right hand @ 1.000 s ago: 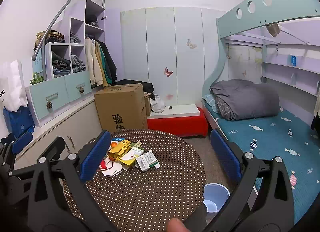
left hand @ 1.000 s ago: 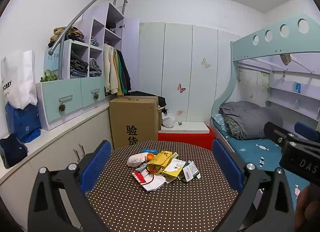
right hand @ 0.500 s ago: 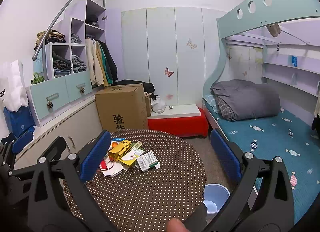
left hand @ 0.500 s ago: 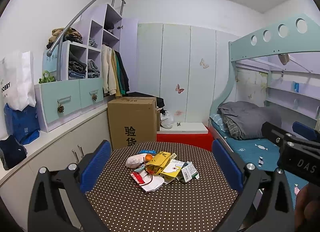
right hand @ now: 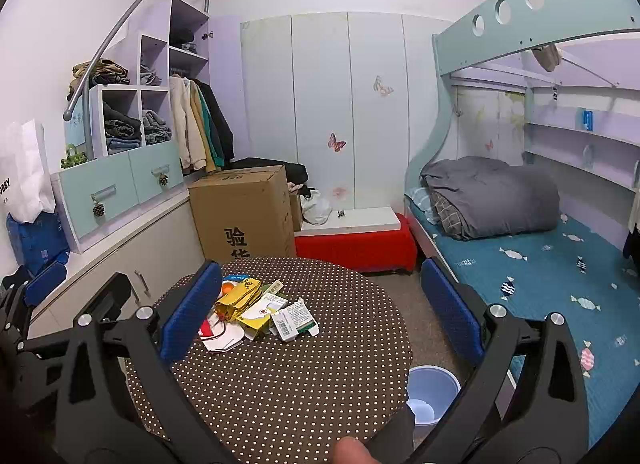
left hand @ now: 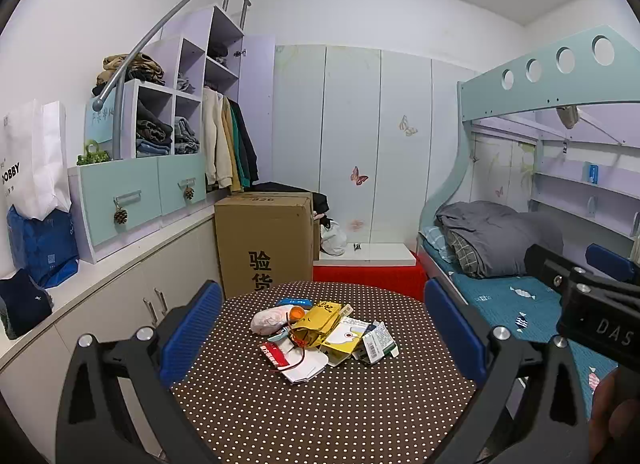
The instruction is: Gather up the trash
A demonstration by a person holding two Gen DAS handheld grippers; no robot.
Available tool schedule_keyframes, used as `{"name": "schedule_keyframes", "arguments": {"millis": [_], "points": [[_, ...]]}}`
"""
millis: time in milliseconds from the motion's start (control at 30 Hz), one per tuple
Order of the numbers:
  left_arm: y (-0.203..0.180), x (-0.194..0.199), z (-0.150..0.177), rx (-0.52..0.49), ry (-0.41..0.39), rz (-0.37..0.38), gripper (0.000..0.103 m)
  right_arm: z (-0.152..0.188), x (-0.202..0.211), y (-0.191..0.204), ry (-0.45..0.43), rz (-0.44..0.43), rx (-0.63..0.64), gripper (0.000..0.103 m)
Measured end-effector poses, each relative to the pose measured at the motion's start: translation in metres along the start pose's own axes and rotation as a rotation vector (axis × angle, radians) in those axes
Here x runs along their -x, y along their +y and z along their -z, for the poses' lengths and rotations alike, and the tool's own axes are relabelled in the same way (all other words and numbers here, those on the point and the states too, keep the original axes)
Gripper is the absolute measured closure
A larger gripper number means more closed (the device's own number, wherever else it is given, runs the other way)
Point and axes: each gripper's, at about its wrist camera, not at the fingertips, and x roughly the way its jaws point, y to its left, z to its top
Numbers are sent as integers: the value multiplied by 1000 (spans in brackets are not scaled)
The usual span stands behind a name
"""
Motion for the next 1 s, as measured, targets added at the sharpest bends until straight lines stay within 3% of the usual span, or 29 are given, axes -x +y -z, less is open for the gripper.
{"name": "schedule_keyframes", "arguments": {"millis": [667,800,1000], "points": [[3,-15,8,4,22,-4,4,7,-15,-2,24,4,3,6],[8,-32,20,8,67,-19,4,14,-36,-7,69,13,0,6],[22,-71,48,15,171,-53,4,43,-101,-16,212,-1,11,6]]}}
